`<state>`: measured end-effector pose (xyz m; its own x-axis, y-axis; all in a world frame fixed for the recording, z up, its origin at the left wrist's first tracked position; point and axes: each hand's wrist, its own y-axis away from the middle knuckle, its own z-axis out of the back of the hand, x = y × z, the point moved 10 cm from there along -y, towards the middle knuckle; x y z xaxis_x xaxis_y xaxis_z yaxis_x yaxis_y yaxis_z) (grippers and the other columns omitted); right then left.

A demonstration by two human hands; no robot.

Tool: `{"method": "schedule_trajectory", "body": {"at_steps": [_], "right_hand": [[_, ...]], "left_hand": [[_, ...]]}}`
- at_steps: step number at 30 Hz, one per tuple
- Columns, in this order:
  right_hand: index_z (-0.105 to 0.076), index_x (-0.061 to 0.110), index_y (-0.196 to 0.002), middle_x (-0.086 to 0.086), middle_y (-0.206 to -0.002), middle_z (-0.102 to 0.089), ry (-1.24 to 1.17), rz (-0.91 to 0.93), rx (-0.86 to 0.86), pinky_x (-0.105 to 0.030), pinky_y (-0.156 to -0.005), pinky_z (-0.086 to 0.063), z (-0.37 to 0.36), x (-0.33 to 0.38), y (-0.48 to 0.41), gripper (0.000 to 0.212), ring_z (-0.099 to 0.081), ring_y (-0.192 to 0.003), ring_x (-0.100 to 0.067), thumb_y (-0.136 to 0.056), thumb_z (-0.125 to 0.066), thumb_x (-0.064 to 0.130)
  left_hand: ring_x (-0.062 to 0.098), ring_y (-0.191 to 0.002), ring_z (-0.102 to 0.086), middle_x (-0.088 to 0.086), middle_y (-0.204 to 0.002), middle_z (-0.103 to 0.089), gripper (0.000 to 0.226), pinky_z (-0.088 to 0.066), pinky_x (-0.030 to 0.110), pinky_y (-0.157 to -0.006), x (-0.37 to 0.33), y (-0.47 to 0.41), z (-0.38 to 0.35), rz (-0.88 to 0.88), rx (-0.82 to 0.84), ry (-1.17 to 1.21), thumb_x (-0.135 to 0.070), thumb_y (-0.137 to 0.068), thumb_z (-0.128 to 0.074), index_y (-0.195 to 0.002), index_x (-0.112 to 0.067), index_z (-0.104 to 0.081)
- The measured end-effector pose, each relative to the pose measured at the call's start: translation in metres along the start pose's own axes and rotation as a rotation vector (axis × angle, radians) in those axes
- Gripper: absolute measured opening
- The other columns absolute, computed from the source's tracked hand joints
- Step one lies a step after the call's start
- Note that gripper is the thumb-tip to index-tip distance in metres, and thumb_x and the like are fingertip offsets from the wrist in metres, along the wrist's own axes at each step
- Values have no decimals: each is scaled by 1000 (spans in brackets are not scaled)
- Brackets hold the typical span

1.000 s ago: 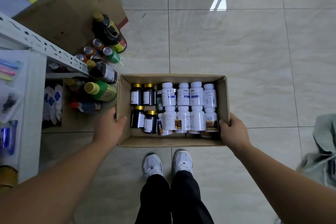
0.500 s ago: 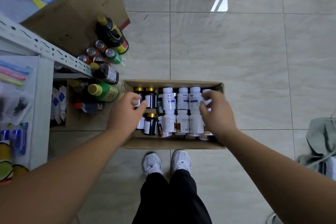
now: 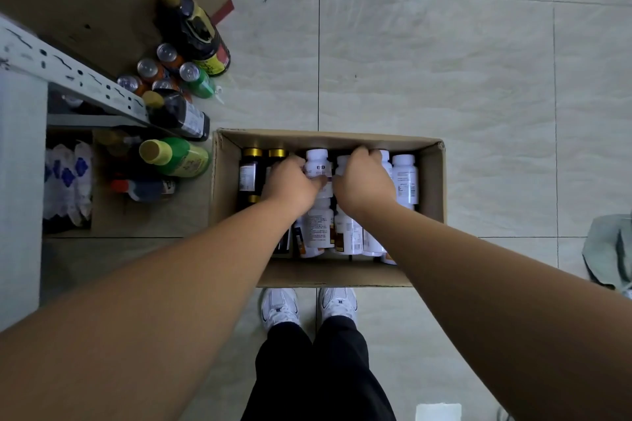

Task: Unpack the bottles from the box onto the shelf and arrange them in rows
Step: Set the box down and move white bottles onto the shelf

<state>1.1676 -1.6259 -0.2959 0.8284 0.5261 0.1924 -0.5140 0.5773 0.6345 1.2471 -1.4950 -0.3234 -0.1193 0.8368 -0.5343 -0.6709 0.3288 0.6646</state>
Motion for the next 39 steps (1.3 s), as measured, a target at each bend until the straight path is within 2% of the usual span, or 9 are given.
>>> {"method": "schedule_trajectory", "body": {"at_steps": [8, 12, 15, 19, 23, 27, 30, 35, 39], "right_hand": [[-41, 11, -116, -15, -125, -38, 190, 85, -4, -27, -42, -24, -2, 9, 6, 42, -40, -51, -20, -79, -57, 0], [-37, 12, -115, -11, -107, -58, 297, 165, -8, -27, -42, -22, -9, 12, 8, 45, -51, -66, -29, -78, -60, 3], [-44, 12, -112, -12, -116, -51, 271, 175, -40, -25, -43, -20, -6, 7, 6, 38, -56, -72, -32, -81, -65, 15], [-51, 15, -106, -9, -115, -44, 183, 211, -16, -29, -51, -37, 4, 4, 16, 42, -52, -73, -29, -76, -70, 38], [-51, 19, -101, -2, -95, -60, 0, 253, -39, -35, -60, -48, 47, 12, 41, 41, -59, -84, -27, -71, -68, 41], [-50, 20, -101, -2, -89, -64, -236, 266, 18, -40, -67, -54, 116, 31, 76, 37, -62, -77, -26, -72, -70, 32], [-53, 19, -105, -1, -93, -62, -266, 360, -12, -39, -71, -53, 200, 66, 112, 43, -60, -81, -26, -70, -75, 26], [-57, 20, -101, 1, -90, -62, -187, 509, -102, -30, -63, -48, 366, 144, 190, 42, -58, -76, -20, -67, -79, 27], [-60, 17, -101, -1, -89, -62, -62, 658, -216, -30, -65, -46, 493, 215, 280, 42, -57, -79, -20, -66, -80, 27]], "left_hand": [[19, -101, -60, -7, -101, -58, 48, -52, 36, -88, 4, -1, -4, -42, 33, 122, -26, -80, -81, -119, -15, -57], [23, -104, -61, 3, -113, -64, 44, -53, 41, -91, 10, -1, -19, -70, 173, 50, -31, -84, -75, -120, -14, -57], [23, -103, -63, 6, -118, -64, 49, -54, 43, -90, 12, 2, -17, -101, 201, 71, -30, -82, -77, -124, -16, -57], [14, -100, -60, -7, -111, -61, 55, -46, 20, -72, 7, 11, 5, -165, 150, 82, -27, -75, -82, -121, -23, -51], [13, -91, -60, -11, -100, -60, 55, -42, 22, -62, -13, 32, 38, -209, 125, -17, -35, -68, -83, -110, -28, -49], [17, -91, -64, -6, -104, -66, 60, -53, 30, -72, -63, 71, 98, -294, 131, -77, -35, -66, -84, -118, -27, -54], [17, -91, -64, -6, -97, -67, 52, -51, 34, -80, -117, 109, 164, -367, 119, -131, -38, -62, -84, -104, -24, -58], [7, -62, -53, -15, -71, -61, 40, -45, 22, -57, -232, 200, 294, -494, 67, -156, -31, -59, -82, -86, -22, -55], [6, -62, -47, -12, -69, -53, 37, -42, 20, -60, -321, 300, 399, -619, -38, -209, -24, -63, -82, -80, -16, -50]]}}
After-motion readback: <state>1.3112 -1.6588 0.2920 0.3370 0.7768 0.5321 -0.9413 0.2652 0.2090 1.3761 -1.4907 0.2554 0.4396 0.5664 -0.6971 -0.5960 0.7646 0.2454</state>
